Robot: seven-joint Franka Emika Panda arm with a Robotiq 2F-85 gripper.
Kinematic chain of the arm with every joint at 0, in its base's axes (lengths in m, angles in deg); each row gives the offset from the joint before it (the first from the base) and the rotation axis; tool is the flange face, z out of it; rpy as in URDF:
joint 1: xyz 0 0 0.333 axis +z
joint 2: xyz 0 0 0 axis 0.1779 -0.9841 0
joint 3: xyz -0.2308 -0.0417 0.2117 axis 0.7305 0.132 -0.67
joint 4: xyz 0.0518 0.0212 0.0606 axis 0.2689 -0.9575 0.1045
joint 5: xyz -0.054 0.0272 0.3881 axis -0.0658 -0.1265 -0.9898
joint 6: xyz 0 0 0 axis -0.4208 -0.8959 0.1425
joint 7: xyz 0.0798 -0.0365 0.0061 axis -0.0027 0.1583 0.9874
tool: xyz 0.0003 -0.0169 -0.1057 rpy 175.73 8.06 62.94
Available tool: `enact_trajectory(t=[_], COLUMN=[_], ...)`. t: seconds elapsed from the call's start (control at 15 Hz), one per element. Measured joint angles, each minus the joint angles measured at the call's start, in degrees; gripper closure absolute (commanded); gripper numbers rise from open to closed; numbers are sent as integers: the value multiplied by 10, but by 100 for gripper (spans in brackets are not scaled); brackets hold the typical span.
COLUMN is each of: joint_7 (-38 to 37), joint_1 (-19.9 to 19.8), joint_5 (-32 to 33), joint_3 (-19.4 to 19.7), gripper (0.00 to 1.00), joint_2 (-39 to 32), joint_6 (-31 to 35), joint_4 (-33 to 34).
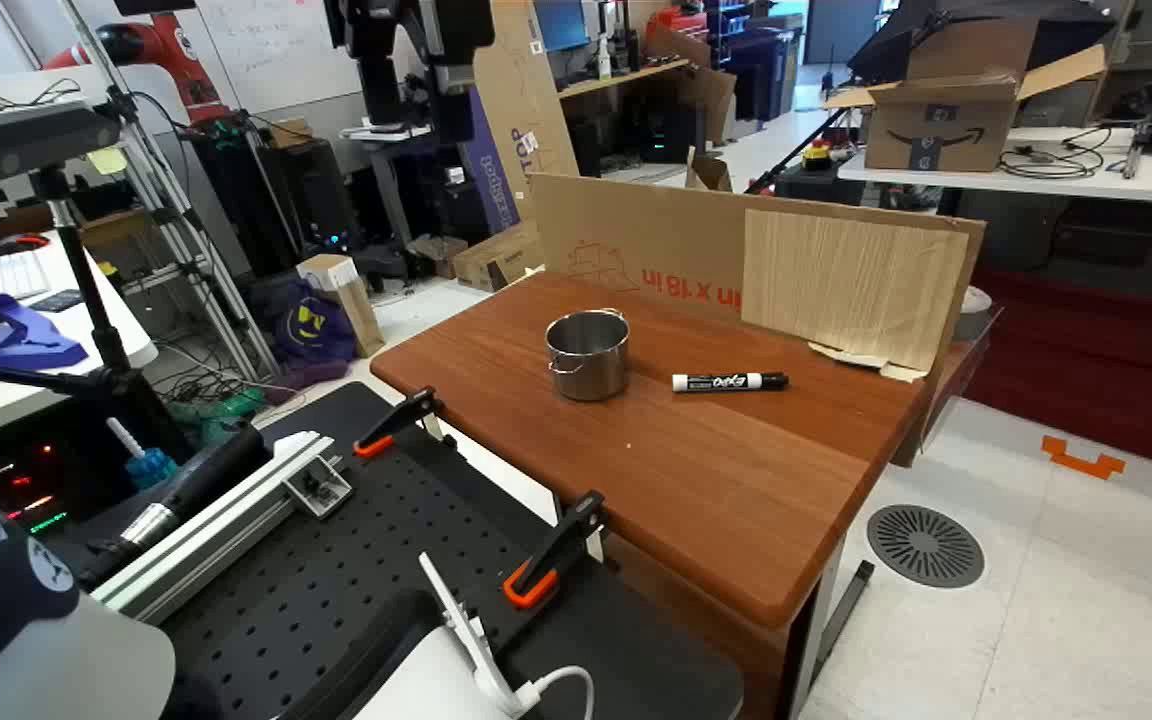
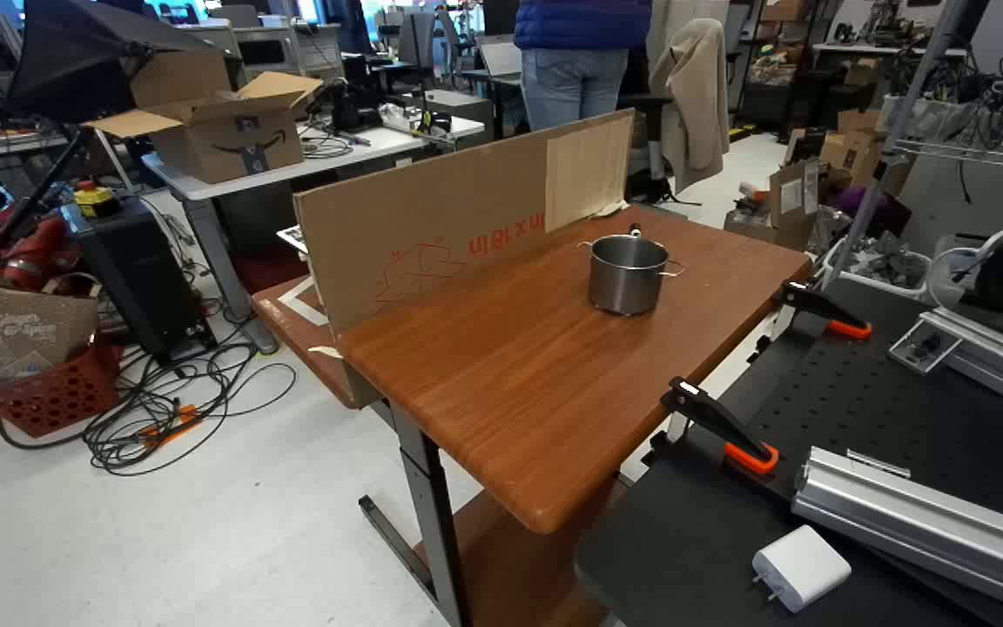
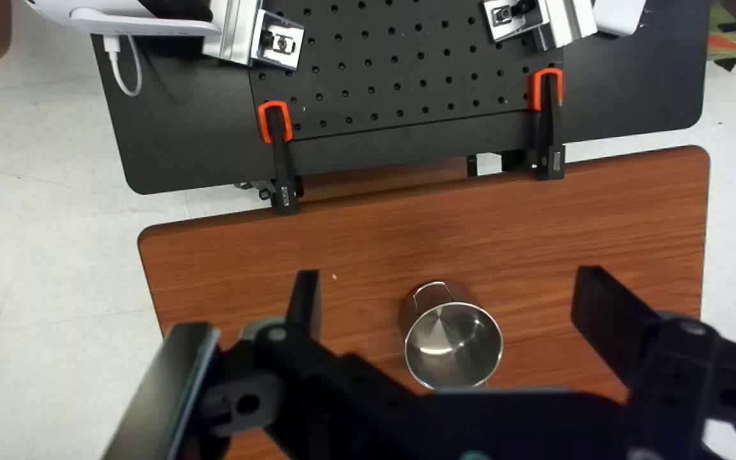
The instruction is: Put the marker inside the cup
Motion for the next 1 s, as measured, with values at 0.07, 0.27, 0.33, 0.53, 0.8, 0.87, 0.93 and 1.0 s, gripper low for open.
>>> enact_trajectory(t=[0.07, 0.27, 0.33, 0.53, 0.8, 0.87, 0.93, 1.0], joint_7=[0, 0, 0, 0, 0, 0, 0, 0], joint_1=[0, 0, 0, 0, -1, -3, -6, -9], joint_5=[0, 0, 0, 0, 0, 0, 0, 0], joint_3=[0, 0, 0, 0, 1, 3, 7, 13], gripper=[0, 0, 0, 0, 0, 0, 0, 0], joint_2=[0, 0, 0, 0, 0, 0, 0, 0], joint_6=[0, 0, 0, 0, 0, 1, 3, 6], joint_4=[1, 1, 1, 1, -2, -5, -9, -14])
